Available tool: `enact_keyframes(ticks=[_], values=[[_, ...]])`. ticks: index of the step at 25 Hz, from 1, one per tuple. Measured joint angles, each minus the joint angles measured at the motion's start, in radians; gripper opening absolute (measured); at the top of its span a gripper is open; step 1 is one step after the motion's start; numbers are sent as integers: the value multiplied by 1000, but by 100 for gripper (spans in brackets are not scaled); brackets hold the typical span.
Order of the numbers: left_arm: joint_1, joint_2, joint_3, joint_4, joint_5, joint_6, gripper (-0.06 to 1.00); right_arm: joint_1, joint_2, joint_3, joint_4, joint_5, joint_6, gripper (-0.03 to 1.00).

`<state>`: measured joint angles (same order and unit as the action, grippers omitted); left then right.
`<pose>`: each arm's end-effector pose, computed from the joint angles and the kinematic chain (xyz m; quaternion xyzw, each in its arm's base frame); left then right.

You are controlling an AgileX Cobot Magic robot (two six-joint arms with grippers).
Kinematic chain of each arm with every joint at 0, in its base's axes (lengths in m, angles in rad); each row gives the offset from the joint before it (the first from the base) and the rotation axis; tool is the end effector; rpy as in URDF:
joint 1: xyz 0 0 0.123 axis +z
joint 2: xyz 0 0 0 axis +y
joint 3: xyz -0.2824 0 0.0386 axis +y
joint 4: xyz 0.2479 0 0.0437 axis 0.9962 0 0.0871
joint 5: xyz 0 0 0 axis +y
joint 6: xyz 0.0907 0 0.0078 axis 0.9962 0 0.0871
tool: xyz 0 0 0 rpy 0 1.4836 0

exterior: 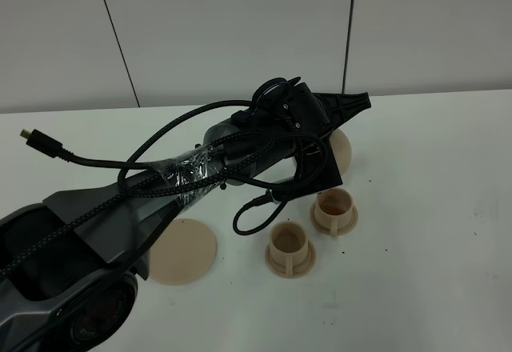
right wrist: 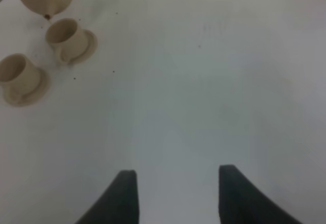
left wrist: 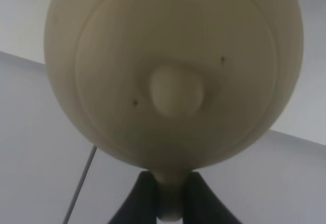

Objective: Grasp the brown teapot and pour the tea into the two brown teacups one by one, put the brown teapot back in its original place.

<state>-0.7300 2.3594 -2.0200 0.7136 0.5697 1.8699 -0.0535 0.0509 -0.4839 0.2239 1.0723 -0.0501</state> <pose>0.4244 -0.3366 0.1982 0.8951 0.0360 0.4231 0.1359 0.0040 0.0176 0.2735 0.0003 0.8676 0.0865 0.4897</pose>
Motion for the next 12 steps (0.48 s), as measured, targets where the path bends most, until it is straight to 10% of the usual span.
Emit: enact_keyframes(ticks=[12], values=[[0,0,0,0,-5,51,17,0,0,0,0,0,0,36]])
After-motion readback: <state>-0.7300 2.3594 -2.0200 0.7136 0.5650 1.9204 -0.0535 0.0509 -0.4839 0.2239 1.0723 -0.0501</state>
